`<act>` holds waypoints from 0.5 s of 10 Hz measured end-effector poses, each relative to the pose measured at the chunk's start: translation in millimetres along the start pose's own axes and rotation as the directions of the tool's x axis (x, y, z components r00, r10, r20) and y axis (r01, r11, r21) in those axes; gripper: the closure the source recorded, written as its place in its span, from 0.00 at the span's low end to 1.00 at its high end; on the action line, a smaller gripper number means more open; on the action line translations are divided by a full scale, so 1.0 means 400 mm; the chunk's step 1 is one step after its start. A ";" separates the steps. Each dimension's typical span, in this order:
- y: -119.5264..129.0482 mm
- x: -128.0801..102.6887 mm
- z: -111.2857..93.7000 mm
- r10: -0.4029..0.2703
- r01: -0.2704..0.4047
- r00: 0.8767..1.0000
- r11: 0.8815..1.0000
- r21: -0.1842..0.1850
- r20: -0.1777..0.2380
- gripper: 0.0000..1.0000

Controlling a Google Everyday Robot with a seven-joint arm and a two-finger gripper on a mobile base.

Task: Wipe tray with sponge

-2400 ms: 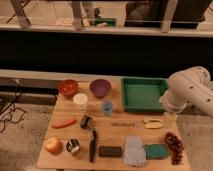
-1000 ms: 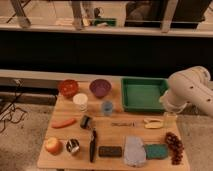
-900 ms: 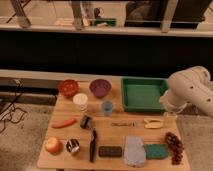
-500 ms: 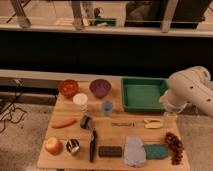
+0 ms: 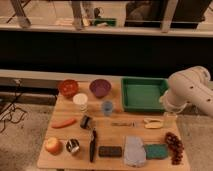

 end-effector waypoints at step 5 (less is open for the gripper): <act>-0.001 0.003 -0.002 0.004 -0.004 1.000 1.000 0.001 0.002 0.20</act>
